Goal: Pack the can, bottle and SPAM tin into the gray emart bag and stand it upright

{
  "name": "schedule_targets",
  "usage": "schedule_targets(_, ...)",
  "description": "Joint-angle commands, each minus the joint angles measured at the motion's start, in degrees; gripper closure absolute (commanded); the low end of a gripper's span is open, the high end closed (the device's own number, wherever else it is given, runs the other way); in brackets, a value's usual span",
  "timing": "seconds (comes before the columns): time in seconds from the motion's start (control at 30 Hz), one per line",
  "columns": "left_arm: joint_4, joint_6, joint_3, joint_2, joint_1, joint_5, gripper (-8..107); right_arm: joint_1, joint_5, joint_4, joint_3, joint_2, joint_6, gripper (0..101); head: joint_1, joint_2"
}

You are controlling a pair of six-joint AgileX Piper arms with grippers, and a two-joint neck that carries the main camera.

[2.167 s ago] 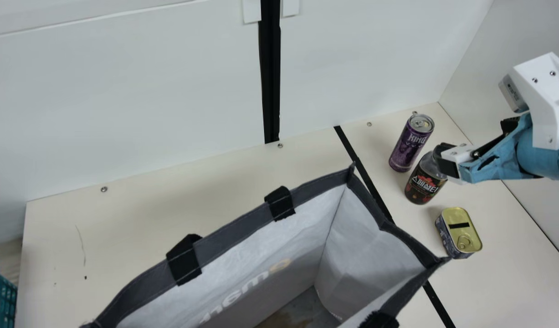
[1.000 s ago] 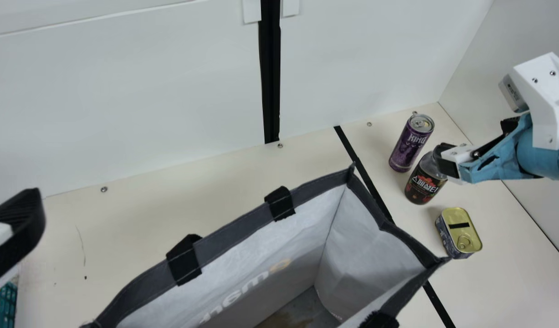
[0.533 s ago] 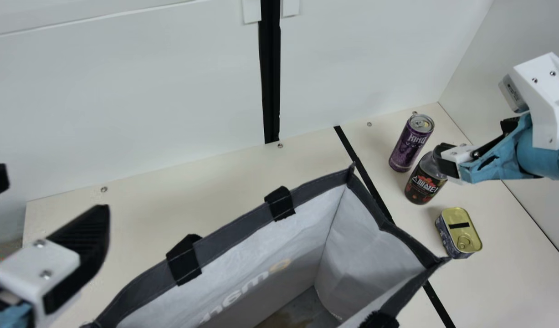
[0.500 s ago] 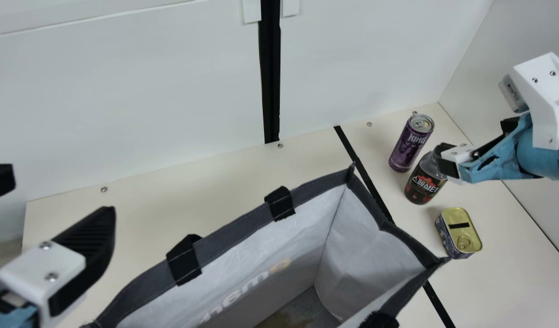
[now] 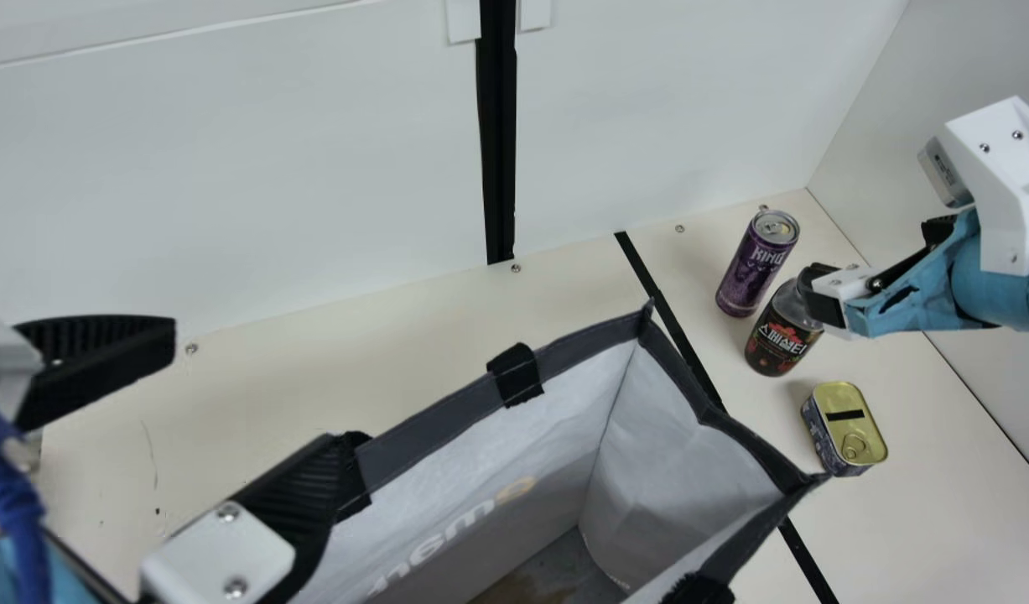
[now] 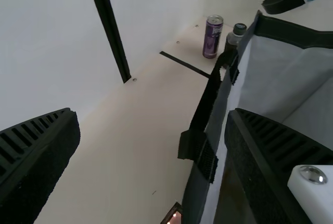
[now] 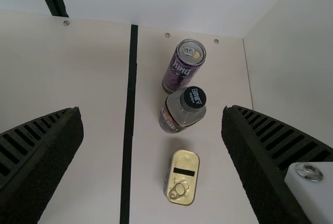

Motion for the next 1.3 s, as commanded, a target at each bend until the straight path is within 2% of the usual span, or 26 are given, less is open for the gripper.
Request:
schedule_targets(0.0,-0.15,-0.18,-0.11,0.27,-1.07,-0.02,9,0.0,0.0,0.0,0.0,0.0,0.0,6,-1.3,-0.05)
schedule_targets(0.47,-1.09,-0.58,-0.14,3.79,-6.11,-0.02,9,0.0,0.0,0.0,0.0,0.0,0.0,6,-1.3,-0.05)
schedule_targets(1.27,-3.0,0.69,0.9,10.65,-7.48,-0.02,9,0.0,0.0,0.0,0.0,0.0,0.0,6,-1.3,-0.05)
